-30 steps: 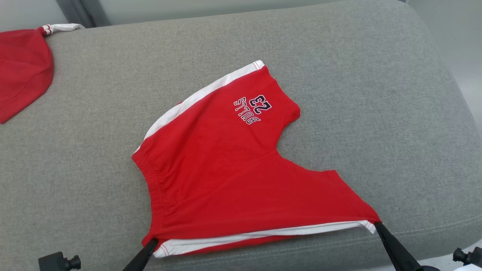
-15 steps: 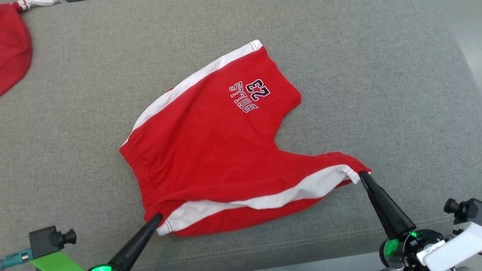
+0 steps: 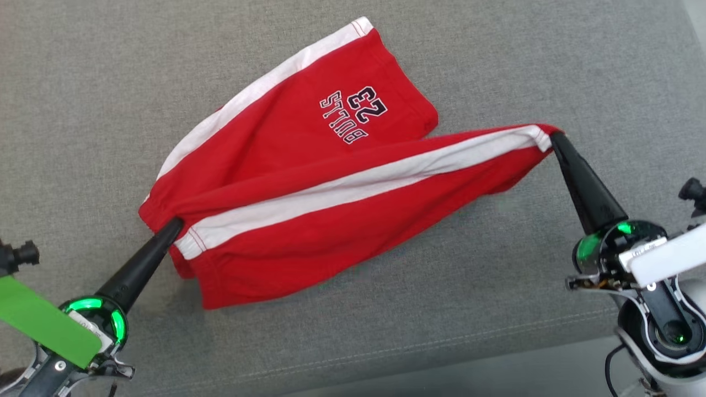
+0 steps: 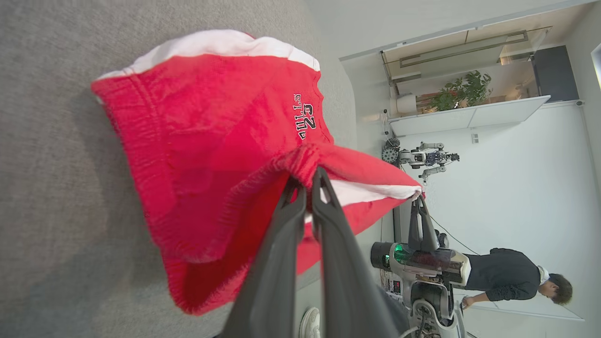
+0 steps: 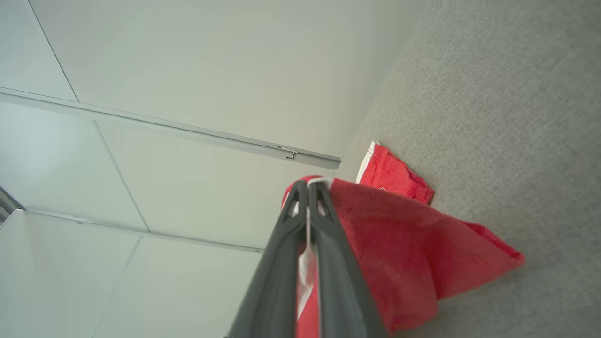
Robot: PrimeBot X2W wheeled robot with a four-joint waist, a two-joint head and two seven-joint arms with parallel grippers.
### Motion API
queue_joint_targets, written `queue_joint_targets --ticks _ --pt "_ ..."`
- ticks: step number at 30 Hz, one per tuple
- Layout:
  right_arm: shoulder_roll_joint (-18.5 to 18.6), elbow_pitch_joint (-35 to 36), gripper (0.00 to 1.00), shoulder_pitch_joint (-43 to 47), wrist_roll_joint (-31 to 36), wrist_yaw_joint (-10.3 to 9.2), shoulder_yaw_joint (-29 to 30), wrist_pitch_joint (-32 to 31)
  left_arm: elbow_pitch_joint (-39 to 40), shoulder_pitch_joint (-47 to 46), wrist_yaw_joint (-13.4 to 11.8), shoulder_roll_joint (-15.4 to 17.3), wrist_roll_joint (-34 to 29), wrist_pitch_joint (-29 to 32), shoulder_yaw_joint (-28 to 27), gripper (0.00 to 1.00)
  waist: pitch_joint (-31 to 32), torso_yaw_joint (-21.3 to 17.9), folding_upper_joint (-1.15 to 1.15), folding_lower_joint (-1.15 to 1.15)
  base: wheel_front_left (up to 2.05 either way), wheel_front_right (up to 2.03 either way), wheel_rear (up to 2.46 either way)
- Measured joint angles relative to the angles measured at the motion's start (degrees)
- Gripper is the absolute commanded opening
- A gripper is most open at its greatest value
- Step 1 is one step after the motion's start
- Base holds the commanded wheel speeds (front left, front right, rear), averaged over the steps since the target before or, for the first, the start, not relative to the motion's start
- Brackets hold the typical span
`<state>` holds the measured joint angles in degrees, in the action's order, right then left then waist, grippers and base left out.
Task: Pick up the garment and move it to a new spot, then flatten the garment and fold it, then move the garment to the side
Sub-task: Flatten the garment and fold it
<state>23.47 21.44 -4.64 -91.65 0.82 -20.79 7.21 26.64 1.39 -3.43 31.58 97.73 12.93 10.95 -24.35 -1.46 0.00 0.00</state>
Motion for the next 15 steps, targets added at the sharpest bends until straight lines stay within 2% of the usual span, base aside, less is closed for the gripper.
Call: queue_joint_targets --ticks 6,15 --pt "-0.11 -4.44 0.0 -9.26 1.31 -3.23 0.18 -1.37 0.04 -6.23 -0.89 0.73 1.12 2.11 -0.07 0.0 -2.99 0.39 0.0 0.0 0.0 0.0 0.0" --pt "-0.77 -10.09 0.0 -17.18 3.22 -5.54 -2.18 -4.15 -2.92 -12.37 -1.7 1.07 2.09 3.92 -0.74 0.0 -4.68 2.72 0.0 0.0 0.0 0.0 0.0"
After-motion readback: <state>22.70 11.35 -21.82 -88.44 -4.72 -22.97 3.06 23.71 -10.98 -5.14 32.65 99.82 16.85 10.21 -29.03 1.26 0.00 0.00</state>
